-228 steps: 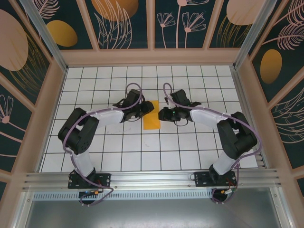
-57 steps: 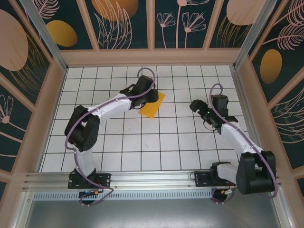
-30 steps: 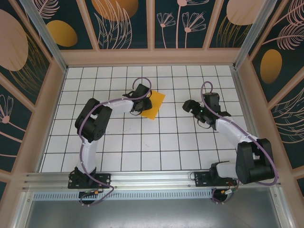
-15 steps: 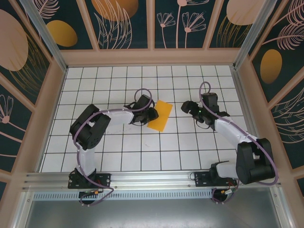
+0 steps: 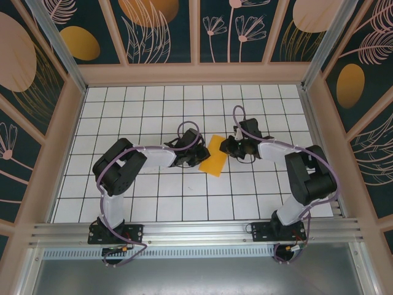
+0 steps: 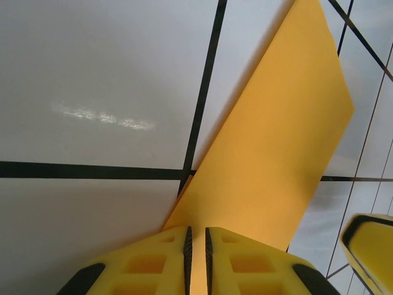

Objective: Fold a paper plane with a square sheet of paper (pick it up from the middle)

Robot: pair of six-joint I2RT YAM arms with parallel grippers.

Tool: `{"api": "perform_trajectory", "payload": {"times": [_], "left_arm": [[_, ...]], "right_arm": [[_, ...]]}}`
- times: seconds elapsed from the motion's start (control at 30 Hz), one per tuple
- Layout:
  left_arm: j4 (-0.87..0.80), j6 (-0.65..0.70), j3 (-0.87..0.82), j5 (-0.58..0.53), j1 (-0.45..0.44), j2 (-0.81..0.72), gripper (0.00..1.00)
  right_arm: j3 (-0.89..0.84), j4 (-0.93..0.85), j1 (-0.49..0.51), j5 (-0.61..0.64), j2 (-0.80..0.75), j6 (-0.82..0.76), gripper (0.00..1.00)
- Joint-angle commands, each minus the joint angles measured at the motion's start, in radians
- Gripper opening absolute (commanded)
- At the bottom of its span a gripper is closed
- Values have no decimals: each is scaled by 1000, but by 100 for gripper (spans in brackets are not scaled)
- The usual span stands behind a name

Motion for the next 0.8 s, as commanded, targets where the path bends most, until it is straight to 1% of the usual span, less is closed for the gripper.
{"api": "perform_trajectory", "payload": {"times": [0.0,0.23,0.4,0.6,0.77], "left_arm": [[27,8,-5,16,3,-25,18],[37,77,-25,21,4,-64,23],[57,144,-51,57,4,-85,25],[7,244,-44,63,5,-92,25],[-19,275,-33,76,6,-64,23]], "right_arm": [[33,15,1,-48,39,-24,15],[27,5,-11,-64,111,-83,12],[15,6,-40,-75,156,-137,12],[57,-30,-57,-76,207,-245,12],[115,-65,-61,-91,226,-305,12]]}}
